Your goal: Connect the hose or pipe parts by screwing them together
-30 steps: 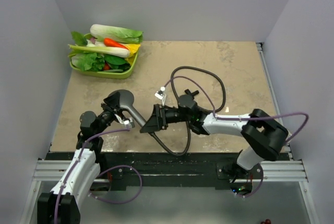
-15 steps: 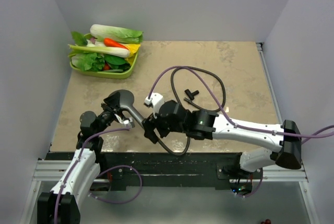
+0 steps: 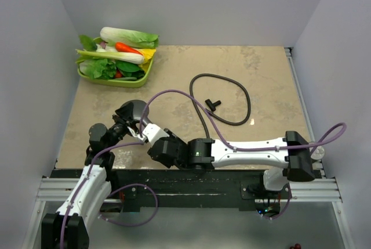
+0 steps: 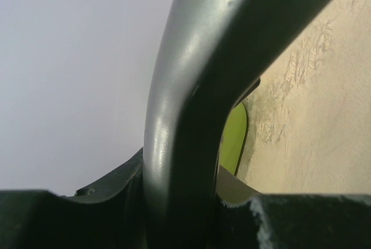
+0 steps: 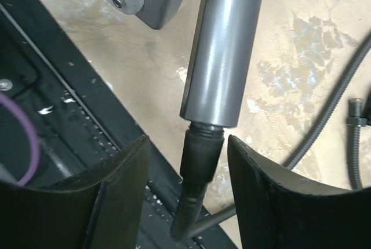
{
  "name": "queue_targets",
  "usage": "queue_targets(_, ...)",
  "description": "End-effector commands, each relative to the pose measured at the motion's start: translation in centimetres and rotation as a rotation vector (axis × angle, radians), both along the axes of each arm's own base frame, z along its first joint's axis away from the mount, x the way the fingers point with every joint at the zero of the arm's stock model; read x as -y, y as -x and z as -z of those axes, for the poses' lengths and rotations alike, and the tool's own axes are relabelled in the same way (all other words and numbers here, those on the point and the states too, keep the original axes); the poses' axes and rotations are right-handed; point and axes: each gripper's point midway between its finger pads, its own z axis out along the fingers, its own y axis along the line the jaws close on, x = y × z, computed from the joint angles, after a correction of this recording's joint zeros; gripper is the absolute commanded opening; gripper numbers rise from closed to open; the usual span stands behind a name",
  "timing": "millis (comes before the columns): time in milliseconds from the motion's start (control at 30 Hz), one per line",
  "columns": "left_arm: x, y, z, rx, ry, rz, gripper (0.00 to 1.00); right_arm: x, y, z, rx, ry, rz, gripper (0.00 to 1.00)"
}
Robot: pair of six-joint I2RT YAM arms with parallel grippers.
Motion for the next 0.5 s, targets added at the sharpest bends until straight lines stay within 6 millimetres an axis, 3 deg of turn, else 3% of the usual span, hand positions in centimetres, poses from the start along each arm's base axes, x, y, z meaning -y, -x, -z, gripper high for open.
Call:
queue_targets(0, 0.5, -0.1, -4.7, 0.126, 0.032, 0.025, 0.00, -0.4, -1.8, -1.9, 0.124, 0.015, 0.064, 0.52)
queue_targets(167, 0.5, -0.1, -4.7, 0.127, 0.030, 0.025, 0.00, -1.2, -1.5, -2.1, 0.123, -0.010, 0.051, 0.23)
queue_targets(333, 0.5, -0.1, -4.6, 0.123, 0.031, 0.027, 0.00, -1.3, -0.9, -2.5, 0.079, -0.074, 0.036, 0.04)
queue_targets(467, 0.6, -0.1, -4.7, 0.126, 0.034, 0.033, 0.00, -1.8, 0.9, -2.4, -0.033, -0.197, -0.033, 0.00)
